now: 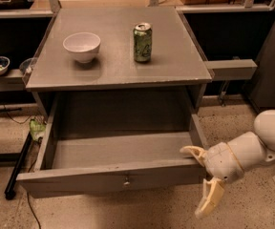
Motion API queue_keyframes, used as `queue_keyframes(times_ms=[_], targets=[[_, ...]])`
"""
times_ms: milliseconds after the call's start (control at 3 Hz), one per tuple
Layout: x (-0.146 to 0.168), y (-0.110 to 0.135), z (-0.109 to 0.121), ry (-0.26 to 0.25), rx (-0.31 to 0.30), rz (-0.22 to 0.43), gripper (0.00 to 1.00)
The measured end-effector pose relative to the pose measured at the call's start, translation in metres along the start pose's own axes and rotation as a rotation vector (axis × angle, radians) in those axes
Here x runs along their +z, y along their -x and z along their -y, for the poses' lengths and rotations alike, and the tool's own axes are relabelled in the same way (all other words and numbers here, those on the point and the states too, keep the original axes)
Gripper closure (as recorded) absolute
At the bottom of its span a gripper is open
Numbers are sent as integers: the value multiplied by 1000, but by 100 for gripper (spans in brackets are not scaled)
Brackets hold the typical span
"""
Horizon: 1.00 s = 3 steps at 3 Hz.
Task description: Open top drawer
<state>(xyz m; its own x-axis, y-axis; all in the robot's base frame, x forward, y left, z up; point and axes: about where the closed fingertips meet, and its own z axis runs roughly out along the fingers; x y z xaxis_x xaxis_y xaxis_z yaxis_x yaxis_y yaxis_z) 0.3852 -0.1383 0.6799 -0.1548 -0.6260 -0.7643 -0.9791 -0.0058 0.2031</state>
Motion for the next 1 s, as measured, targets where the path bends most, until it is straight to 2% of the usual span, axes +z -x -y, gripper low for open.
queue_keyframes(times_ms=[333,667,1000], targets=[[-1,-1,-5,10,0,-1,0],[-5,-6,-27,52,-9,18,0],[-6,-5,-27,52,-9,18,0]])
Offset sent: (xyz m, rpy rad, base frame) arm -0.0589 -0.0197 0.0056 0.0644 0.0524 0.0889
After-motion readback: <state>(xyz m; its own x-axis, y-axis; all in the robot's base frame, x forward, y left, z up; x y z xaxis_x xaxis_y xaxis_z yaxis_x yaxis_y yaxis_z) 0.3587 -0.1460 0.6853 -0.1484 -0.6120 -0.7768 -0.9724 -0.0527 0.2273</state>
